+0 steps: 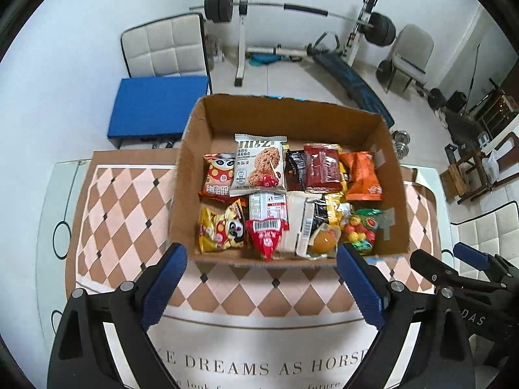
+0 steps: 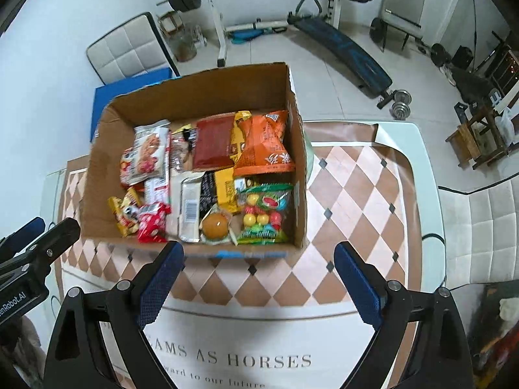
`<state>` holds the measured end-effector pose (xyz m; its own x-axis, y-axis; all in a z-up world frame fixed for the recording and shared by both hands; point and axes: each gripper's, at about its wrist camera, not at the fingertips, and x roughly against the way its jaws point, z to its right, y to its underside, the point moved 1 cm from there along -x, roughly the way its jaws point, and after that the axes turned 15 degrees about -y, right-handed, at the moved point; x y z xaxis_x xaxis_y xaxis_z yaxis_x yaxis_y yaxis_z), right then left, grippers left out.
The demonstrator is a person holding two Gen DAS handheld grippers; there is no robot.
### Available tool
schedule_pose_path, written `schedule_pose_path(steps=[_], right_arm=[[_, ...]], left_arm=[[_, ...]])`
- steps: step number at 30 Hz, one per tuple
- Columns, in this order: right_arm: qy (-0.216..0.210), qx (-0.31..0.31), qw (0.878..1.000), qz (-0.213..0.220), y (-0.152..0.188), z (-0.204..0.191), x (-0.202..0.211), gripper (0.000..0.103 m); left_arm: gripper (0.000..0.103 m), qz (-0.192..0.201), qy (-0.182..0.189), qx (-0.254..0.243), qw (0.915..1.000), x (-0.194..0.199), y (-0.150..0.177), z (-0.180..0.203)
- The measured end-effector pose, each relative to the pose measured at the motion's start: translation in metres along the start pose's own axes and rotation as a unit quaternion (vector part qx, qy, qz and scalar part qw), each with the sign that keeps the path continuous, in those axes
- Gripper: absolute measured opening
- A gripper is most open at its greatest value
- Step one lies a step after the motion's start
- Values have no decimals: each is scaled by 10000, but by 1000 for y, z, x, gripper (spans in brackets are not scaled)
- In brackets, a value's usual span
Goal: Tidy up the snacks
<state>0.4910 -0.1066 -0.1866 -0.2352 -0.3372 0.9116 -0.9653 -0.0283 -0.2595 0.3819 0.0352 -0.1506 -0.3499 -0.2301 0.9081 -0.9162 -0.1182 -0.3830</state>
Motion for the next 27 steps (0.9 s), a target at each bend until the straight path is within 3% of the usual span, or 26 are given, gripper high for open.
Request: schedule_pose_path(steps=[17, 27], right_arm=[[-128, 429, 9947, 925, 117, -45, 139, 96], [-67, 764, 9871, 1409, 163, -71, 205, 96]], left_arm=[[94, 1020, -112, 112, 9947, 134, 90, -24], [94, 1394, -100, 159, 9901, 181, 125, -36]])
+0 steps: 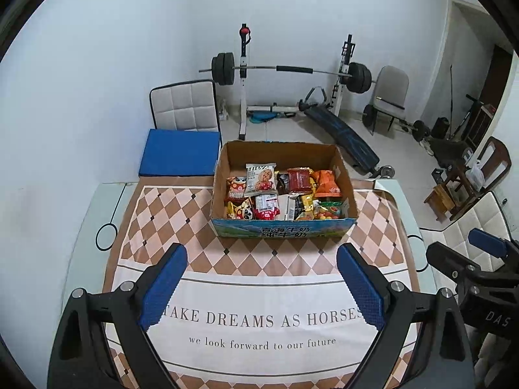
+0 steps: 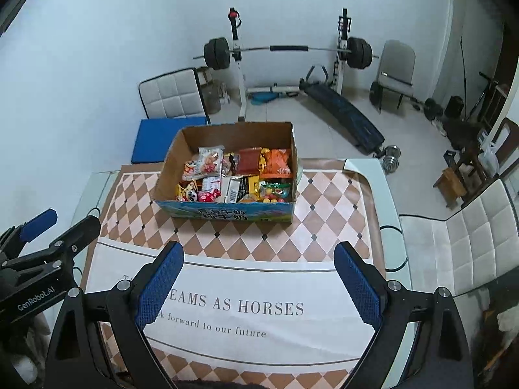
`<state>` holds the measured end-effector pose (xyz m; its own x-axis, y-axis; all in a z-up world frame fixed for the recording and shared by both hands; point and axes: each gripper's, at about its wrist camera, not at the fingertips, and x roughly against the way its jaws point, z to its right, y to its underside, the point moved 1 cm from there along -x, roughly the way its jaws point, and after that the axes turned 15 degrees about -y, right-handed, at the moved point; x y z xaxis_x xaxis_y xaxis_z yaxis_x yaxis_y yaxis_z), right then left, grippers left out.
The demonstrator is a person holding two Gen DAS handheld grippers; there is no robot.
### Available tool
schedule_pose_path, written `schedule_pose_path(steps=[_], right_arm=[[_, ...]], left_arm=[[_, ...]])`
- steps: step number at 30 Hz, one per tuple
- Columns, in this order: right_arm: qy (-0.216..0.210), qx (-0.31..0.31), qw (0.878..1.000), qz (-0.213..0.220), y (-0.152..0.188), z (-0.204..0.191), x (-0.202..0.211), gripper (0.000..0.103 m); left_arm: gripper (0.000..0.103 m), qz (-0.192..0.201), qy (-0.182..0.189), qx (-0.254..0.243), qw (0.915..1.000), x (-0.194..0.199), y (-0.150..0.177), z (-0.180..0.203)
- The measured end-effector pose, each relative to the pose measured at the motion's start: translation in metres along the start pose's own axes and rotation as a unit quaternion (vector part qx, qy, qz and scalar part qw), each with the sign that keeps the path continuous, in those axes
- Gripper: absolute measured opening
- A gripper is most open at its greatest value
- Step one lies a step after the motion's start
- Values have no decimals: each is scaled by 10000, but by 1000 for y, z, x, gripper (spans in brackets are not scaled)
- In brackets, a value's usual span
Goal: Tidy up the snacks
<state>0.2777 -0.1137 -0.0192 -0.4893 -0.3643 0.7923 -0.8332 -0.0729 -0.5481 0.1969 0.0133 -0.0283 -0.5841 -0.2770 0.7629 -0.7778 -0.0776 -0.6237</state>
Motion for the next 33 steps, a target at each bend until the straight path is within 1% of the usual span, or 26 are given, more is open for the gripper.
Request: schedule_pose_path(steps=[9, 15, 16, 17, 21, 24, 26, 29, 33], right_arm=[[40, 167, 9995, 273, 7, -17, 37, 96], [70, 177, 9992, 349, 8, -18, 43, 96], [71, 172, 9992, 366, 6, -17, 41, 96], [76, 155, 9991, 375, 5, -16, 40, 99], [210, 89, 9989, 419, 1, -8, 28, 100], [302, 15, 9985, 459, -4, 0, 19, 101], [336, -49, 9982, 484, -9, 6, 13, 101], [408, -88, 9979, 502, -17, 13, 1, 101], [467, -93, 9976, 501, -23, 17, -13, 101]], left_arm=[[95, 251, 43, 103, 9996, 32, 6, -7], [95, 326, 0, 118, 9994, 28, 3, -4], [94, 342, -23, 138, 9993, 25, 2, -4], [95, 345, -47, 137, 9993, 22, 1, -3], [95, 459, -150, 131, 9987, 12, -5, -2], [103, 570, -234, 103, 9980, 5, -10, 0], [103, 676, -257, 113, 9973, 1, -13, 2], [103, 665, -295, 148, 9972, -9, -18, 2], [103, 538, -351, 177, 9978, -27, -22, 5]])
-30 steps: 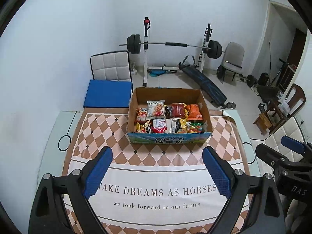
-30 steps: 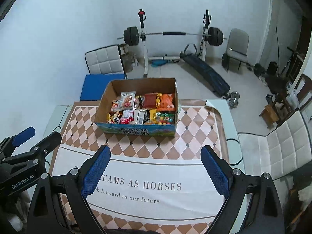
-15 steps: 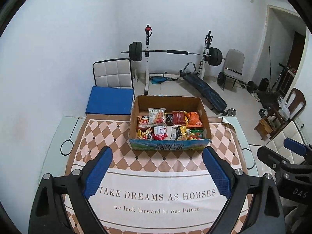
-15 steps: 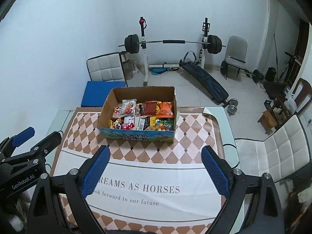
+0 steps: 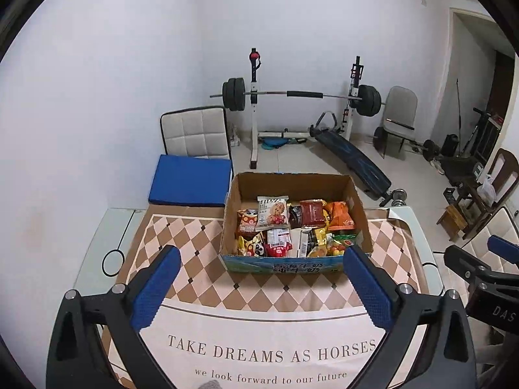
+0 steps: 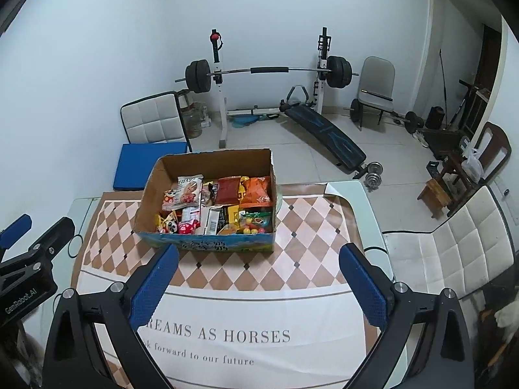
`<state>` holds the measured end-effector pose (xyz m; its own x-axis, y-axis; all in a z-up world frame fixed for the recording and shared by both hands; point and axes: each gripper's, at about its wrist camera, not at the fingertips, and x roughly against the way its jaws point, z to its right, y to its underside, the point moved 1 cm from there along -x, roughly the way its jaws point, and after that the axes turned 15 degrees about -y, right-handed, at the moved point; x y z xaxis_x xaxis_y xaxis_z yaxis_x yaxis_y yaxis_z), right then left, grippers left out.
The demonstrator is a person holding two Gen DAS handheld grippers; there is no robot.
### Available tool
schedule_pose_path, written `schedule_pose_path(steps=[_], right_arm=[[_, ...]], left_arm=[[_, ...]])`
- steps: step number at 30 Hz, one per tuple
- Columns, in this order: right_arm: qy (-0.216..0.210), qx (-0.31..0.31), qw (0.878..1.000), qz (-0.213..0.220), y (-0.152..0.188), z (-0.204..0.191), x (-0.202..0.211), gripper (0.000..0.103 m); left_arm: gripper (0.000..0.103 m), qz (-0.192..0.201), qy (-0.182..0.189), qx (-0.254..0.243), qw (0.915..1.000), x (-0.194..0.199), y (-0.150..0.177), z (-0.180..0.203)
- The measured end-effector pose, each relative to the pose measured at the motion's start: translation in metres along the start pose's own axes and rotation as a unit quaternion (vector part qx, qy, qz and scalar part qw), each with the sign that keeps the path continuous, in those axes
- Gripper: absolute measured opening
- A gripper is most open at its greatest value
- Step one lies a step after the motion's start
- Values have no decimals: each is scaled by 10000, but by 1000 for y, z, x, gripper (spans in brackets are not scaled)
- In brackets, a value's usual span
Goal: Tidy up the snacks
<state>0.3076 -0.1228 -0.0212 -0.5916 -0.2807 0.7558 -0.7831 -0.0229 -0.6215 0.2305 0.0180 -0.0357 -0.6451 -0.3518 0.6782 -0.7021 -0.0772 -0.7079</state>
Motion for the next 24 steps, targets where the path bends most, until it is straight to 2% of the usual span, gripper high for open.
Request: schedule_pose_path(steps=[7, 24], right_arm=[[46, 20, 10000, -36, -4, 0, -14, 101], [35, 64, 10000, -40, -5, 4, -24, 102]], left_arm=[[103, -129, -38, -73, 9999, -15, 3, 6], [103, -142, -29, -46, 9999, -17, 3, 8]])
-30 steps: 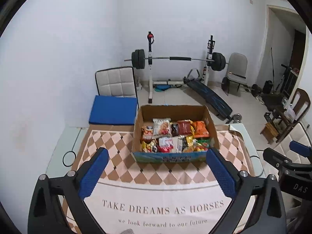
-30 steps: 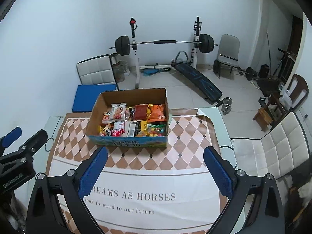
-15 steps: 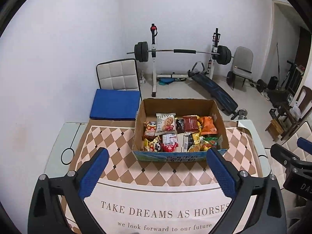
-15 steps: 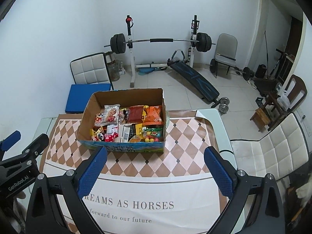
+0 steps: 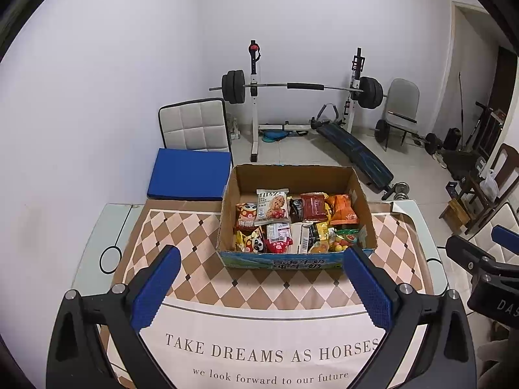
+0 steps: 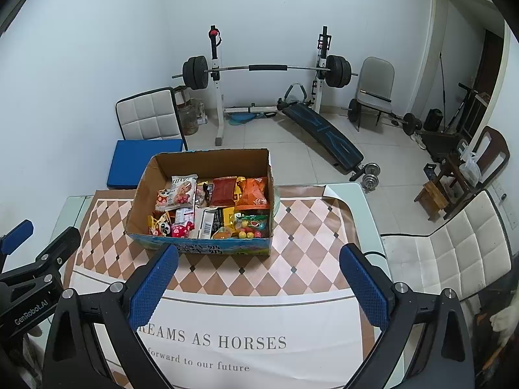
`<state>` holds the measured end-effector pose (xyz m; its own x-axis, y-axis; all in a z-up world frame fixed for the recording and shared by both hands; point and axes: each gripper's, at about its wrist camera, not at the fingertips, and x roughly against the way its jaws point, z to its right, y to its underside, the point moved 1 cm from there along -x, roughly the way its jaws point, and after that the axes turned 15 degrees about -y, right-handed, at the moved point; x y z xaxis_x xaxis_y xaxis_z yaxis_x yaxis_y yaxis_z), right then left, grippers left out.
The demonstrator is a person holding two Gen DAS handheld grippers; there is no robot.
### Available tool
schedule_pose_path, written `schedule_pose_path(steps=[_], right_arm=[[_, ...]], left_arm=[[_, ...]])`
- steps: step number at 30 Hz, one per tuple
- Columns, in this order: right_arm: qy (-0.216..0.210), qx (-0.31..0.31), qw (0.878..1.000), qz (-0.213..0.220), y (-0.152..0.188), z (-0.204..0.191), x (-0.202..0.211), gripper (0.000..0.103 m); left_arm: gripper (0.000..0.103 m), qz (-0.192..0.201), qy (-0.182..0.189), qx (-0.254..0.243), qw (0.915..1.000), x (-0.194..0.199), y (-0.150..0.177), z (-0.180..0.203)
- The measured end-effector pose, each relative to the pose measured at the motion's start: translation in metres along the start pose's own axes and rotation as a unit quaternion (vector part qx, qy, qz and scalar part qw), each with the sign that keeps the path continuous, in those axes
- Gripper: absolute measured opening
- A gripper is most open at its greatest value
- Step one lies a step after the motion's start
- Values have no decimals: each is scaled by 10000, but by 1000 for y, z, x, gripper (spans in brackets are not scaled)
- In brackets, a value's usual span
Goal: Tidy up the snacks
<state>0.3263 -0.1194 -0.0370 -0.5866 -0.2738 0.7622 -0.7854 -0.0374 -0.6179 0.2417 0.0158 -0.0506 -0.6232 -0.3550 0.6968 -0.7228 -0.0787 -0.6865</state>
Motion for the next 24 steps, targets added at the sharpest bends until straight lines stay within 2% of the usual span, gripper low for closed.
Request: schedule_pose_path(steps=[24], right_arm=[[-14, 26, 10000, -4, -1, 2, -4, 102]], left_arm=[[103, 73, 40, -32, 10000, 5, -4, 4]])
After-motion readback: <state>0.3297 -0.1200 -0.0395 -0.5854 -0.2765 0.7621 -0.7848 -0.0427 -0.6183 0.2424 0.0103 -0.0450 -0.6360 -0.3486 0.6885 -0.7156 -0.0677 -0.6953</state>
